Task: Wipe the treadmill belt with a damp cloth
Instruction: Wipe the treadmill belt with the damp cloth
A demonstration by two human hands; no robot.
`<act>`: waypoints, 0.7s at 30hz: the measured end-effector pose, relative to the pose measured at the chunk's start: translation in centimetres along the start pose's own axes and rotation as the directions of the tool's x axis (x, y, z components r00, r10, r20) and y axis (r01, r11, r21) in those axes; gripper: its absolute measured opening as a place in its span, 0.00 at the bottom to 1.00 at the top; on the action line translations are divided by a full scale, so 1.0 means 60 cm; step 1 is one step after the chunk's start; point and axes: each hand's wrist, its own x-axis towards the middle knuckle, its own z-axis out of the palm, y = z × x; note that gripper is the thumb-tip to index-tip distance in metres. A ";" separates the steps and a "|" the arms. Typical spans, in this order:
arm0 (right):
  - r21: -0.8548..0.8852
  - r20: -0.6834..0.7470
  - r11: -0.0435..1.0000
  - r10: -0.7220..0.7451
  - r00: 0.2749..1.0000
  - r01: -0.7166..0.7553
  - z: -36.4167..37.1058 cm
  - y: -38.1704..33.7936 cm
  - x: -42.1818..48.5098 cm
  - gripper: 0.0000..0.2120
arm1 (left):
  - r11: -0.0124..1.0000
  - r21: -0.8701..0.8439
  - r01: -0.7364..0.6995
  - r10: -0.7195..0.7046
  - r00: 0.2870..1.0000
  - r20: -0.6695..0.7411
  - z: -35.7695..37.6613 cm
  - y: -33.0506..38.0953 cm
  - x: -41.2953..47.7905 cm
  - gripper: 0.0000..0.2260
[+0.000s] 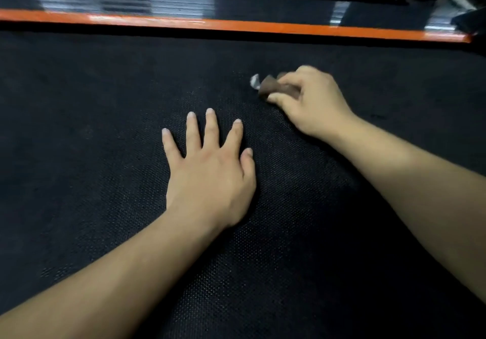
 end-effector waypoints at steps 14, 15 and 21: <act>-0.074 -0.077 0.969 0.228 0.971 -0.234 0.006 0.059 0.129 0.15 | 1.000 0.017 0.008 -0.007 1.000 -0.029 0.004 -0.002 0.000 0.30; -0.079 -0.122 0.944 0.309 0.943 -0.320 0.001 0.067 0.145 0.16 | 1.000 0.016 0.008 -0.007 1.000 -0.029 0.005 -0.002 0.000 0.30; -0.015 -0.017 0.971 0.240 0.971 -0.240 -0.001 0.085 0.131 0.13 | 1.000 0.006 0.007 -0.006 1.000 -0.022 0.002 0.001 -0.001 0.30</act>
